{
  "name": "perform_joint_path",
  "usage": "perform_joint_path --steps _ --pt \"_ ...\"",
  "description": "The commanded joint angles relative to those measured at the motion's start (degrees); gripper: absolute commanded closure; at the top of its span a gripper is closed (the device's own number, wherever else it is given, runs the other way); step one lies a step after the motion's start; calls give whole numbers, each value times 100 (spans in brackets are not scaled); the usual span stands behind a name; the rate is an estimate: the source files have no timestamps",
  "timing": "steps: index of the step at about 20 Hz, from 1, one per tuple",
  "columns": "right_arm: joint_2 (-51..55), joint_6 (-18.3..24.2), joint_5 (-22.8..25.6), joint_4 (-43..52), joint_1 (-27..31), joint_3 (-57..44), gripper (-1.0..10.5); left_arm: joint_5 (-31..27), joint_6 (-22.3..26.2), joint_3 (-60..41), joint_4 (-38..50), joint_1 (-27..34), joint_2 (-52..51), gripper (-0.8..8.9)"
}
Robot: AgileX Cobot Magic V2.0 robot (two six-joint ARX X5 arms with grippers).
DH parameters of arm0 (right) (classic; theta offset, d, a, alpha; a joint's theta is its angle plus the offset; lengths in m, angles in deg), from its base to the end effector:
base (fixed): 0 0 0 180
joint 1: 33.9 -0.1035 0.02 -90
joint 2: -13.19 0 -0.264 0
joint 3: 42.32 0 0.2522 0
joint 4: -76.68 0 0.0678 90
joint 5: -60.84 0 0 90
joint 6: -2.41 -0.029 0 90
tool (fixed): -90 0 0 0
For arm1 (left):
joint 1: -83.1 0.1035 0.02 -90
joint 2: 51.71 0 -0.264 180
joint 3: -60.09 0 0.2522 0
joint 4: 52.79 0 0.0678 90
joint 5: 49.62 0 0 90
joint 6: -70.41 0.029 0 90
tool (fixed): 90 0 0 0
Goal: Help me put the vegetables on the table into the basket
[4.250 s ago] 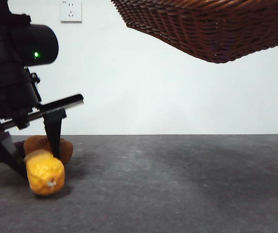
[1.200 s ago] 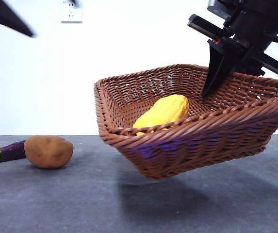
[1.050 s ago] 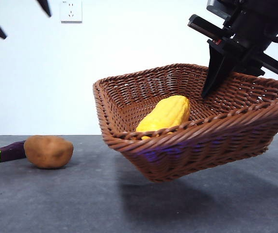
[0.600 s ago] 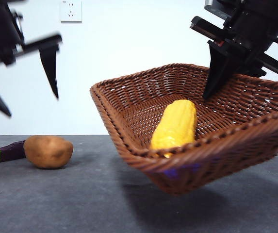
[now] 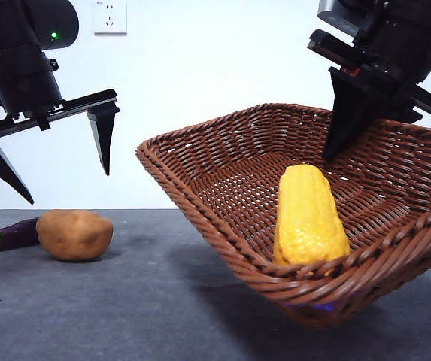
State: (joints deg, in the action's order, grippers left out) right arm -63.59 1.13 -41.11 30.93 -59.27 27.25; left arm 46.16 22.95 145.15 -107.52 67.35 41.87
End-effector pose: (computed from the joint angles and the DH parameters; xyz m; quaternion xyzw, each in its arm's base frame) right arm 0.2394 0.1202 0.2521 -0.0426 0.4460 0.2814 0.8486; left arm 0.3162 -0.0922 0.2433 -0.2949 0.5422 0.0646 0.7841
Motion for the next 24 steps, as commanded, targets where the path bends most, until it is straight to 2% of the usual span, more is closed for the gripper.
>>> perform_joint_path --steps 1,16,17,19,20,21,22,24 --pt "-24 59 -52 164 0 -37 958 -92 -271 -24 131 22 57 332" --pt "-24 199 -367 236 223 -37 958 -70 -549 -24 354 35 1143 349" --pt "-24 197 -365 236 223 -37 958 -87 -544 -24 361 35 1145 421" --pt "-24 195 -365 236 223 -37 958 -44 -372 -24 459 35 1143 751" --pt "-24 195 -363 232 223 -37 958 -42 -302 -24 483 35 1145 819" --pt "-24 192 -348 212 223 -39 958 -17 -212 -24 483 35 1143 821" --pt "-24 173 -343 197 223 -37 958 55 81 -24 494 35 1143 821" --pt "-24 127 -337 195 223 -37 958 85 876 -24 472 35 1078 821"
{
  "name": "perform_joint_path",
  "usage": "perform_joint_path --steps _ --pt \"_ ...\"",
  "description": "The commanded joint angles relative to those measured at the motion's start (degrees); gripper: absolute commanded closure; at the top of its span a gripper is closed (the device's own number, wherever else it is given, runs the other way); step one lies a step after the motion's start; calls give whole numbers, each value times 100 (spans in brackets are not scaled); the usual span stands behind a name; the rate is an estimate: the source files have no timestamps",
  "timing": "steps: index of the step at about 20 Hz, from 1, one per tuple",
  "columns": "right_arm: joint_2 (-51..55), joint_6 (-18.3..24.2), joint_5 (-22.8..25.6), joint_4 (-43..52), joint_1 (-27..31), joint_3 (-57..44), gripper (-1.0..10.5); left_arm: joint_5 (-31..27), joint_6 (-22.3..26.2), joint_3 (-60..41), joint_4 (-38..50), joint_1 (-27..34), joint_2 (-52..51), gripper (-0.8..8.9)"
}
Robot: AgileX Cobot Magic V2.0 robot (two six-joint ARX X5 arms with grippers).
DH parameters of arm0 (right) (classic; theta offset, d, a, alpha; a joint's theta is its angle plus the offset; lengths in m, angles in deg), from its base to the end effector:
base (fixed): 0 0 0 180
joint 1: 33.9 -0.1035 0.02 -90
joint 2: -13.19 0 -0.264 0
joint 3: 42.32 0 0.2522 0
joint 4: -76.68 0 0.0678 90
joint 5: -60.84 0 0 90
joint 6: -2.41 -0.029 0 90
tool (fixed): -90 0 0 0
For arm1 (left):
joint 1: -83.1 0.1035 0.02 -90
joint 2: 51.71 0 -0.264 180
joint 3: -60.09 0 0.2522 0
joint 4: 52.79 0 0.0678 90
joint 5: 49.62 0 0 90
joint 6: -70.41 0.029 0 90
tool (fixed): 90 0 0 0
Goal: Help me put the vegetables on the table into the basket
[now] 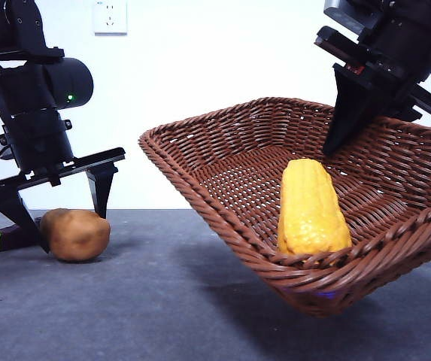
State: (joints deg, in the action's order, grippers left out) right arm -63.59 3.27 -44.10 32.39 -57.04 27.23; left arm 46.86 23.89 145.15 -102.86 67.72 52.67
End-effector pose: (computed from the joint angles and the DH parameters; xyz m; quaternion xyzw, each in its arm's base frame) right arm 0.2448 0.1128 0.2538 -0.0375 0.4313 0.2971 0.8511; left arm 0.3439 -0.0980 0.1854 -0.2782 0.5829 0.0809 0.7591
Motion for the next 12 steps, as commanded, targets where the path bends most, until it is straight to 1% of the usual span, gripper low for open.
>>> perform_joint_path --steps 1,3,5,6,8,10,12 --pt "-24 -164 13 48 0 -35 958 15 1156 -24 -26 -2 -116 821" --pt "-24 -367 39 48 0 -35 958 9 2026 -24 -2 20 -568 821" --pt "-31 -568 42 48 0 -35 958 13 2927 -26 -31 35 -1257 821" --pt "-35 -673 42 48 -4 -37 958 31 3244 -28 -68 35 -1668 821" --pt "-103 -890 39 50 -9 -37 959 514 3654 -28 -136 35 -2514 821" --pt "-249 -1115 39 70 -11 -37 959 935 3908 -28 -240 -28 -3261 820" --pt "-503 -1276 -15 94 -26 -37 958 1187 4247 -31 -645 -352 -3849 820"
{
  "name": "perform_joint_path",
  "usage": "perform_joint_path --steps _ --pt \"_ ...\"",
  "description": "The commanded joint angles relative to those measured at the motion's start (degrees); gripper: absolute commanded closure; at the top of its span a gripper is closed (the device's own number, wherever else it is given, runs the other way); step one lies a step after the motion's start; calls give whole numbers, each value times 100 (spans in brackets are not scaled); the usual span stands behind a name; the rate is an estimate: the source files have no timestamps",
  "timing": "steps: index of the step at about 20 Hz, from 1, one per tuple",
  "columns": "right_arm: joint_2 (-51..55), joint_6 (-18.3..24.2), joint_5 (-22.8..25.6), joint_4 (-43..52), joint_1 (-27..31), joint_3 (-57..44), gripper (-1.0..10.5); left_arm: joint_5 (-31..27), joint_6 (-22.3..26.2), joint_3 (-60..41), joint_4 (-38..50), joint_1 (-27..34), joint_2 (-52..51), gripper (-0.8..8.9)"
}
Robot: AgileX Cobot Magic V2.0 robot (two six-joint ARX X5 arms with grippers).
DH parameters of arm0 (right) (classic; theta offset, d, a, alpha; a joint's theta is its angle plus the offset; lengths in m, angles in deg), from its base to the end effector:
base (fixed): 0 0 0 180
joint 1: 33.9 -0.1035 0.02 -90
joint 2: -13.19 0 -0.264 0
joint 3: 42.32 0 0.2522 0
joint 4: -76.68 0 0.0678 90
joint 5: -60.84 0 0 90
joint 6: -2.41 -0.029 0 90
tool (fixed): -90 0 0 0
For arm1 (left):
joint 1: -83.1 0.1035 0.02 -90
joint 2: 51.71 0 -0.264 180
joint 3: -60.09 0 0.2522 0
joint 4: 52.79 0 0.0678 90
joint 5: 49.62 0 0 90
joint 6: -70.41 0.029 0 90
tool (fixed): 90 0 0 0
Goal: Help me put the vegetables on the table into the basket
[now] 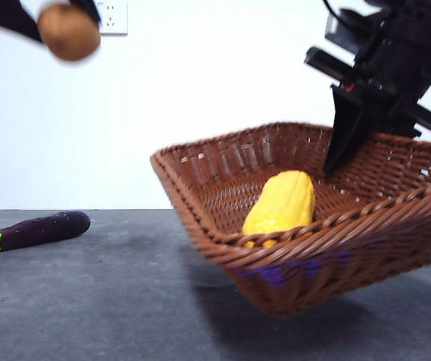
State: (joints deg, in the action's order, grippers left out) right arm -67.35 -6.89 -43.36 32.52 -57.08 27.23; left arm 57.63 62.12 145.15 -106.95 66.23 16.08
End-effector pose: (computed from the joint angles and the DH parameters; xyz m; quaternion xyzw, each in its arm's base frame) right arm 0.2537 0.1164 0.2371 0.0320 0.4830 0.2457 0.8398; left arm 0.2247 -0.0771 0.3655 -0.0666 0.3357 -0.2547 0.9044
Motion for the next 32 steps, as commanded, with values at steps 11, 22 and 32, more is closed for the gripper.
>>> perform_joint_path --steps 11,22,32 --pt "-708 -1130 -297 1082 -686 -35 959 81 -46 -1272 739 -2970 136 820" --pt "-706 -1143 -452 1021 -693 -35 958 -870 -520 -1272 1985 -3851 2028 820" --pt "-706 -1034 -531 979 -691 -35 958 -487 -645 -1174 1908 -3783 2179 313"
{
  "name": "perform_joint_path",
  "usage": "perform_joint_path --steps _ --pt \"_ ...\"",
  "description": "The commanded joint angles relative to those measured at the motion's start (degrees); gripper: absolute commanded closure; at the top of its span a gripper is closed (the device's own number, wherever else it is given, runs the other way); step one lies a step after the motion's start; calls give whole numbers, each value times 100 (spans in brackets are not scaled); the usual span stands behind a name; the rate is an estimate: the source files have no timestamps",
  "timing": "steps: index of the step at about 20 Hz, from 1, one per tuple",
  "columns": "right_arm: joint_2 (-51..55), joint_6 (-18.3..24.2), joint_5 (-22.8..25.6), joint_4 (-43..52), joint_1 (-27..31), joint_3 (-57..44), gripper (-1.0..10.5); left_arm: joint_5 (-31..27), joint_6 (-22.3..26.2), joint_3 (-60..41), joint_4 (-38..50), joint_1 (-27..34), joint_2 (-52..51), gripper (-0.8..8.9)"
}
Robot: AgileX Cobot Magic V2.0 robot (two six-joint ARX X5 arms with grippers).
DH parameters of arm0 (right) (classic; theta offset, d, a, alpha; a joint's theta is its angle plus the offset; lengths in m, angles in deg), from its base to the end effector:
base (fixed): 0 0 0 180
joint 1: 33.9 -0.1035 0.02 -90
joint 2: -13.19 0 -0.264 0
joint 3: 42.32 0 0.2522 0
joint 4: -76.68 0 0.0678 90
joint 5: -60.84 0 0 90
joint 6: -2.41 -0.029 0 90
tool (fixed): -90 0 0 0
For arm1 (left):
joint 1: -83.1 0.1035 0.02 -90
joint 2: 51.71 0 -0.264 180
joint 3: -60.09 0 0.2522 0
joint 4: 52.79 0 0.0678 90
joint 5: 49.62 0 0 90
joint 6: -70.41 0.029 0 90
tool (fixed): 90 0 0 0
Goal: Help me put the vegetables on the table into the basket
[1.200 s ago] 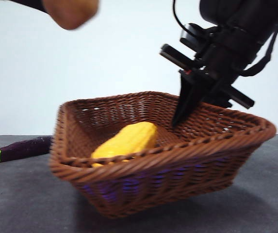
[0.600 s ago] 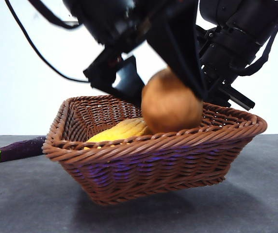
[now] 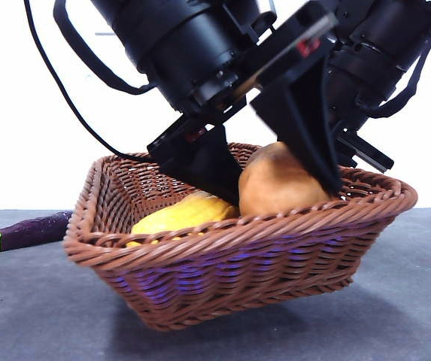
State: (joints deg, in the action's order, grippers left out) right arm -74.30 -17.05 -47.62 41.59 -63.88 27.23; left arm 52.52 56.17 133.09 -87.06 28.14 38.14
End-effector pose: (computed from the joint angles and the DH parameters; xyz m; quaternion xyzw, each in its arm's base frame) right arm 0.2602 0.1607 0.2134 0.0938 0.4998 0.2867 0.8119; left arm 0.1793 -0.2663 0.2195 0.0631 0.4604 -0.4449 0.7656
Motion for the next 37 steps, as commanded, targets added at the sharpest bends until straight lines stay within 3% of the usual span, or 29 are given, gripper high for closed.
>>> perform_joint_path --steps 1,6,11,12,15,18,20,25,32,37 --pt "-11 11 -105 33 -11 -35 958 24 -50 66 -107 39 -70 313" --pt "-11 22 -105 28 -7 -35 958 26 -7 96 -647 260 -490 314" --pt "-11 42 -107 22 4 -35 958 -31 20 96 -817 461 -1834 314" --pt "-11 42 -111 -2 2 -35 958 -186 181 96 -892 564 -2159 314" --pt "4 186 -131 -247 2 -35 958 -1434 822 96 -1582 1215 -3023 314" --pt "240 319 -175 -426 2 -35 958 -1631 1598 96 -2181 2492 -3191 314" --pt "549 319 -173 -494 2 -35 958 -1314 2103 96 -2103 3279 -3021 314" --pt "1222 374 -142 -942 2 -35 958 -400 2717 136 -1475 4774 -1821 315" --pt "1276 564 68 -1217 4 -35 958 -380 3368 1646 -1412 5007 570 315" --pt "1276 761 201 -1329 4 -35 958 -463 3536 2774 -1711 5101 1884 315"
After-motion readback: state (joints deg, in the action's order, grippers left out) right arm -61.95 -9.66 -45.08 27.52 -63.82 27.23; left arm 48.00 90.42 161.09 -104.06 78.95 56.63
